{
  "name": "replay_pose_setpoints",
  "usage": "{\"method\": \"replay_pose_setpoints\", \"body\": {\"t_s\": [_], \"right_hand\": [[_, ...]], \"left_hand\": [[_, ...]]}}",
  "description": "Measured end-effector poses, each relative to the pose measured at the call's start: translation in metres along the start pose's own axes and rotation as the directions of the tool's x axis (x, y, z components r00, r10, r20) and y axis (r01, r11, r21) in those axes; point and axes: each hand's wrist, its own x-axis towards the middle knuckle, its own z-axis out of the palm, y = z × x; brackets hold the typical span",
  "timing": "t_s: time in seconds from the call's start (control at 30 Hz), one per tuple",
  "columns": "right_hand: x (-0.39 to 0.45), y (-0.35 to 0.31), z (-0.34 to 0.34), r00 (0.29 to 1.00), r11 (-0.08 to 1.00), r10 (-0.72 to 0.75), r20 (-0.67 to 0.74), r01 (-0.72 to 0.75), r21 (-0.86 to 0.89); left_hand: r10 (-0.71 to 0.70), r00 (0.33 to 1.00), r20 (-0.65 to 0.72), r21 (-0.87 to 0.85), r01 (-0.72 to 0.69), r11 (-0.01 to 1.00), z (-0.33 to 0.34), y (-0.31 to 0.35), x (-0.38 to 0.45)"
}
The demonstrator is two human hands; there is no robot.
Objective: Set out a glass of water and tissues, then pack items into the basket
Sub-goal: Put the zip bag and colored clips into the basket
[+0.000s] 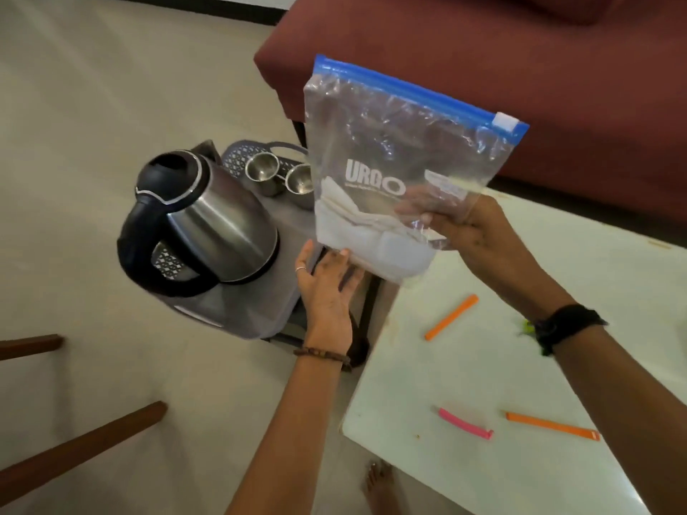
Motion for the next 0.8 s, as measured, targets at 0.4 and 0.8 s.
{"method": "replay_pose_setpoints", "body": {"t_s": [0.4, 0.8], "right_hand": [[0.147, 0.030, 0.093, 0.978, 0.953, -0.131, 0.164, 0.170, -0.252], [0.185, 0.052, 0.118, 0.977, 0.978, -0.014, 0.211, 0.057, -0.200]], "left_hand": [[0.152, 0.981, -0.121, 0.128, -0.136, 0.982, 0.014, 0.044, 0.110], [0.063, 0.954, 0.293, 0.243, -0.010, -0.970, -0.010, 0.055, 0.157]]}}
